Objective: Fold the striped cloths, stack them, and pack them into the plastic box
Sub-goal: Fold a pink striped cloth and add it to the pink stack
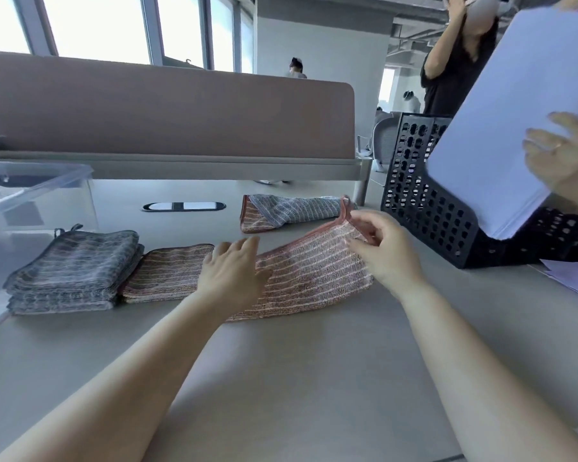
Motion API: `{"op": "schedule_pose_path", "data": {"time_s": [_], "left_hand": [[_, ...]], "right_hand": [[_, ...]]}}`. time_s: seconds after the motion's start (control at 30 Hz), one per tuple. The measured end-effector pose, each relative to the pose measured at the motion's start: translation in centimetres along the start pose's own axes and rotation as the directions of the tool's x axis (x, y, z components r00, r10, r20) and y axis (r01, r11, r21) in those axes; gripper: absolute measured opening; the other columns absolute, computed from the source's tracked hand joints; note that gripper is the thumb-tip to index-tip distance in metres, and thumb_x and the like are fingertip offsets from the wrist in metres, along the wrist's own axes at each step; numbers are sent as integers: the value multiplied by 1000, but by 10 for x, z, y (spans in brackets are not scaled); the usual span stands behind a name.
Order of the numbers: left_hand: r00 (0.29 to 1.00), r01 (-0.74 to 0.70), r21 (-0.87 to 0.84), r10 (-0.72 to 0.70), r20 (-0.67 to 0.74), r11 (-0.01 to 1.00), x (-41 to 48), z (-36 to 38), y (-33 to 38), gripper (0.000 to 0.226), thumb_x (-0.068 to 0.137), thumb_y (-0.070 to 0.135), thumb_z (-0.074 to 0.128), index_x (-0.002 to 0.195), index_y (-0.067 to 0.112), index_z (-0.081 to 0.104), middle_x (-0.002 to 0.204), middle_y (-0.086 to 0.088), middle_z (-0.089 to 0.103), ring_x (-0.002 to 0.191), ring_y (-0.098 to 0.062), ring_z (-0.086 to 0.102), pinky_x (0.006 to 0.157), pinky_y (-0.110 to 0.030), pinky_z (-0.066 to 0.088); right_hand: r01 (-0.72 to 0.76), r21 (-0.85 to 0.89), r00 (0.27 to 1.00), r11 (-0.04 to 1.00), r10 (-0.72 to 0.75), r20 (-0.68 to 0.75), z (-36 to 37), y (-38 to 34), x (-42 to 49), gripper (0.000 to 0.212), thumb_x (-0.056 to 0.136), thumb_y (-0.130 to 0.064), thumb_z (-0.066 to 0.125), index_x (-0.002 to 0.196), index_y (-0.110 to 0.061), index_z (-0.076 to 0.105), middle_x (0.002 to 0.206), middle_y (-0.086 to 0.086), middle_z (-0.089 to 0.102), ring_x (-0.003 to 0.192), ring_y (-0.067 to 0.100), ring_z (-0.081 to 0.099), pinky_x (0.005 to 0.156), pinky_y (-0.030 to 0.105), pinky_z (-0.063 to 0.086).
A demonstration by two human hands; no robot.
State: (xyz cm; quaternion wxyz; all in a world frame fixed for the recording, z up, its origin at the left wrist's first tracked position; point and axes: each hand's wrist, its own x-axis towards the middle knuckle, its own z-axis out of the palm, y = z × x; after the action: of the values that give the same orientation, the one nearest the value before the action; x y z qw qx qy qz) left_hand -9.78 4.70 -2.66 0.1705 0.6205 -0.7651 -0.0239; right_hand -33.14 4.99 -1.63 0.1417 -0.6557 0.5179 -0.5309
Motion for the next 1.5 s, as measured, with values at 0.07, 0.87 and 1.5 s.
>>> {"op": "schedule_pose_path", "data": {"time_s": [0.07,0.87,1.5], "left_hand": [[999,-34,-73,34,-1,997,7,-4,-2,76,91,50,50,151,24,11,154,0,29,142,-28,18,112,-46,21],[949,221,-316,-278,-149,923,16,-18,-48,24,98,26,43,120,17,43,98,-9,59,86,-32,57,71,-38,48],[999,37,-157,-30,43,987,3,-18,-31,32,87,24,52,117,33,61,120,2,61,105,-19,58,88,-34,50]], "right_hand": [[32,107,999,994,-36,36,-1,-8,3,34,76,3,73,92,-26,65,115,-13,60,105,0,59,92,15,47],[-282,-441,938,852,342,61,36,21,5,27,98,-36,43,102,-9,43,83,6,55,82,30,55,71,39,44],[380,-554,706,741,154,691,77,-9,-22,61,96,-59,17,151,-34,11,160,-12,1,148,12,-4,119,38,0]]}}
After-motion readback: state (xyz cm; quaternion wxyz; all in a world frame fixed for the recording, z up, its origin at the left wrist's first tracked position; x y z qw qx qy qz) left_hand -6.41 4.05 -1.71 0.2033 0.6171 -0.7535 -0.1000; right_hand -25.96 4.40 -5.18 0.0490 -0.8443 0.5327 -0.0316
